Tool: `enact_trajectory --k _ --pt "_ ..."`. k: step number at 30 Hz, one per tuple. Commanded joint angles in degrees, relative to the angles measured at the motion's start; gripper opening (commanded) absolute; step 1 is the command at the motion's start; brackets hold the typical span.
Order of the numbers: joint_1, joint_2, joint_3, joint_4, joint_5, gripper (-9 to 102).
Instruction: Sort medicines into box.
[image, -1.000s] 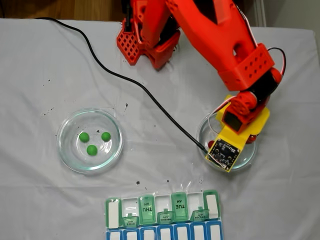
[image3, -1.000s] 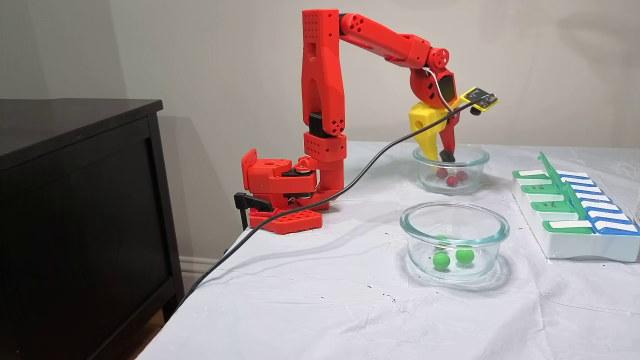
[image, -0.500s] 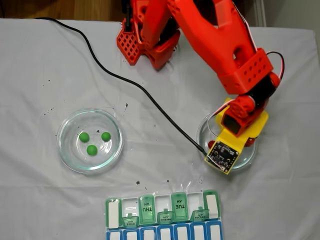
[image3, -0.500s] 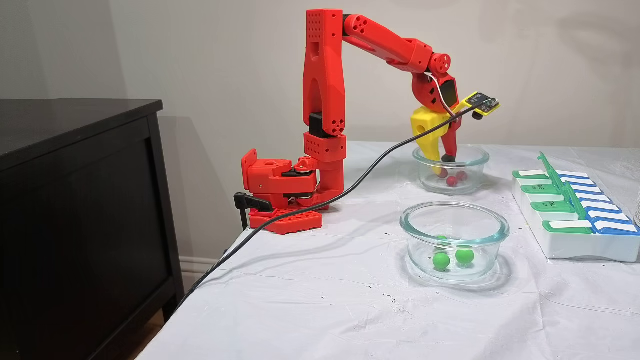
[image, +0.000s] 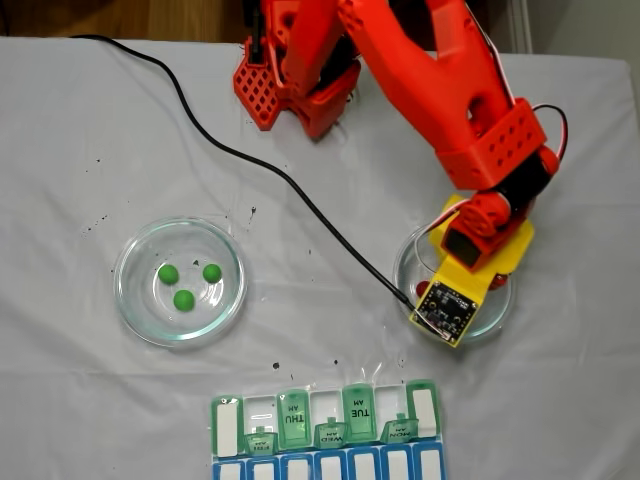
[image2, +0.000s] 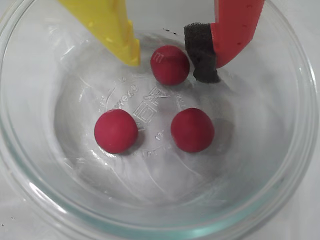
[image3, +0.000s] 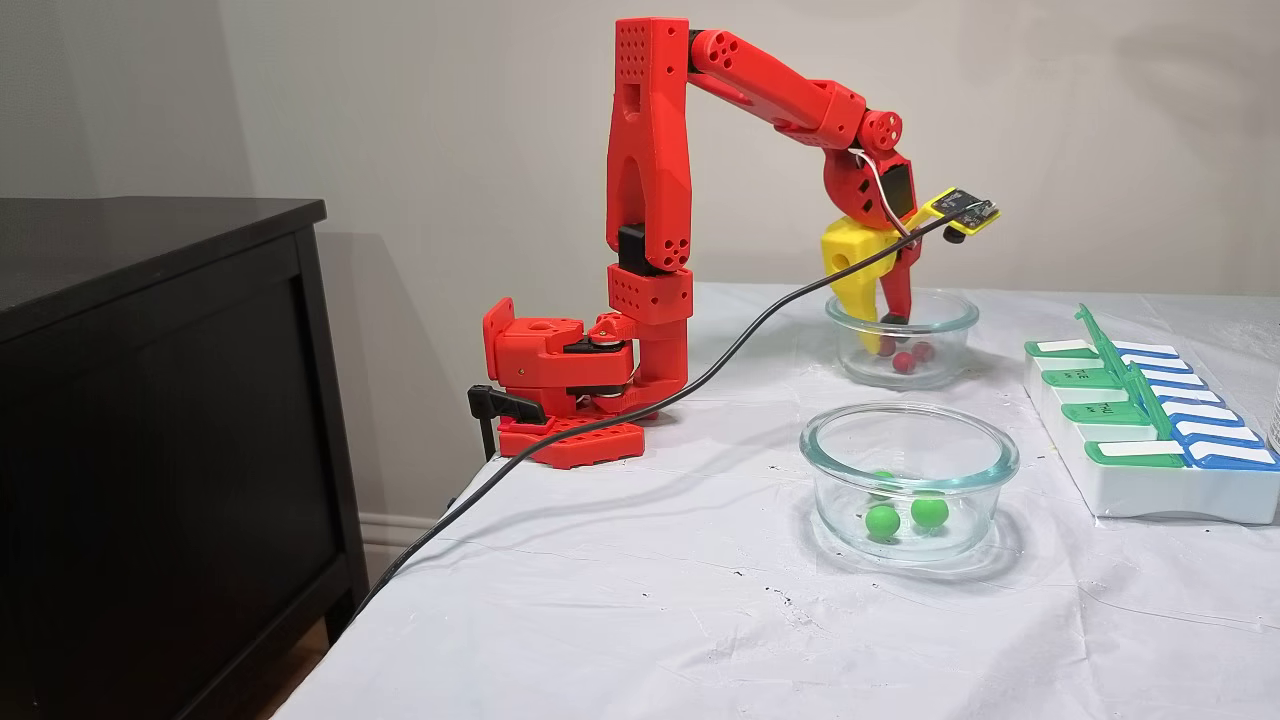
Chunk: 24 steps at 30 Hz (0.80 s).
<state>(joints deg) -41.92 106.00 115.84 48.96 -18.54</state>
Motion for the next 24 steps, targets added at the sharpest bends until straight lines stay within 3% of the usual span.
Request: enact_trajectory --k 1,9,14,24 --pt "-0.7 0.2 -1.1 -0.4 -0.7 20" --pt "-0.8 -0.9 -0.9 -1.3 -0.8 19" --pt "-0.9 -1.4 -0.9 -1.7 -1.5 1" --pt "1.1 6.5 -3.2 2.0 -2.4 0"
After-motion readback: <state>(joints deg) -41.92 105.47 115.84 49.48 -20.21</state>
